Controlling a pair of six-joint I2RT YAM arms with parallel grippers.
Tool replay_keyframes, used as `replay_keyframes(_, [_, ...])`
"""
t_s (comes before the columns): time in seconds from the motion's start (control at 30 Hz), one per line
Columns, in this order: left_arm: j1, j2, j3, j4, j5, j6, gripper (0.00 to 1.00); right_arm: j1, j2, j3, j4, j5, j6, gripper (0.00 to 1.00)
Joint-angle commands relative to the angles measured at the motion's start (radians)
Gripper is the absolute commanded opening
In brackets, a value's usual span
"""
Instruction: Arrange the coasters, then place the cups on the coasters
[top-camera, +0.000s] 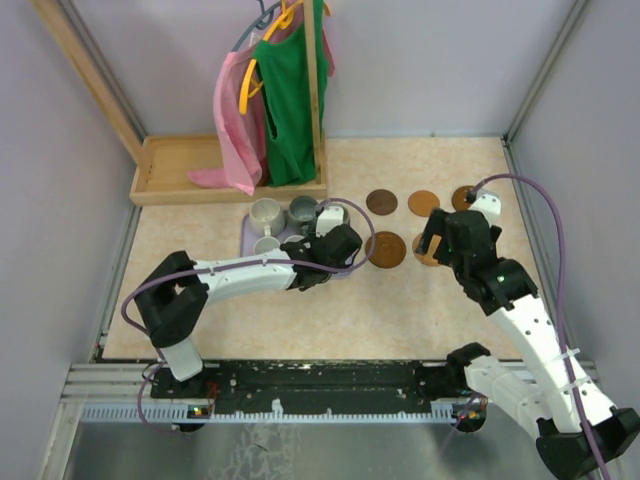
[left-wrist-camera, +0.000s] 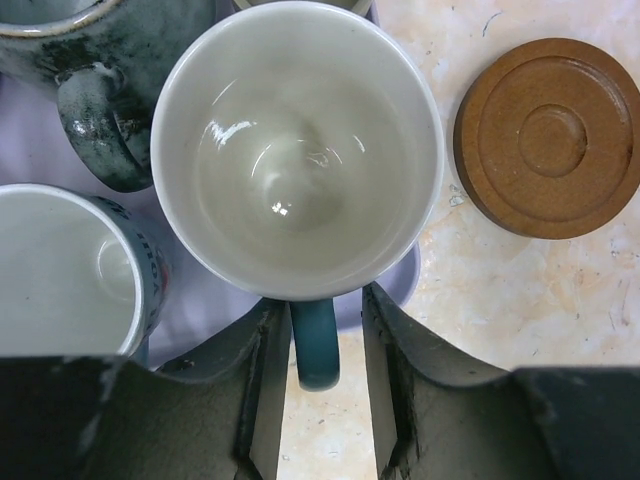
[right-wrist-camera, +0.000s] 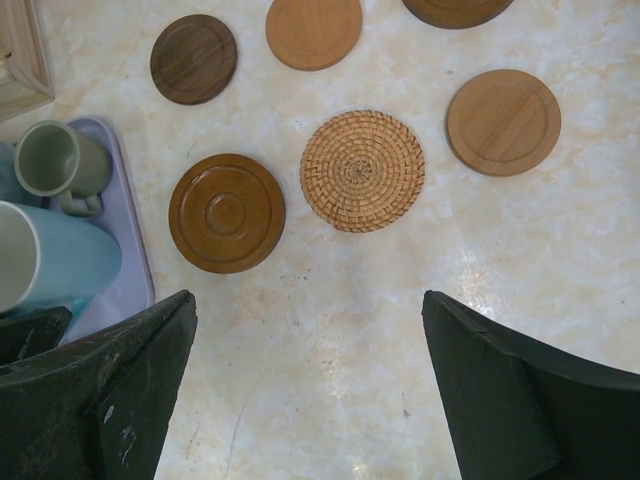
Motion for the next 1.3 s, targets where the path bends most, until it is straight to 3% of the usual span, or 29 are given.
replay_keyframes(0.0, [-0.005,0.020,0.033,0.024,-0.018,0.011,0.41,-0.007,-0.019,0.005,0.016,0.019,0.006,0.95])
replay_keyframes(0.3, [-0.005,0.038,0.047,0.022,-0.018,0.020,0.27,-0.007,-0.017,-0.001,0.018,0.015,0.011,0.95])
replay_keyframes(0.53, [-0.005,0.041,0.052,0.016,-0.021,0.021,0.01,-0.007,-0.016,-0.002,0.024,0.015,0.012,0.95])
replay_keyframes(1.27, [-0.037,0.018,0.215,-0.093,-0.053,0.046,0.00,-0.007,-0.015,-0.015,0.038,0.031,0.021,0.94])
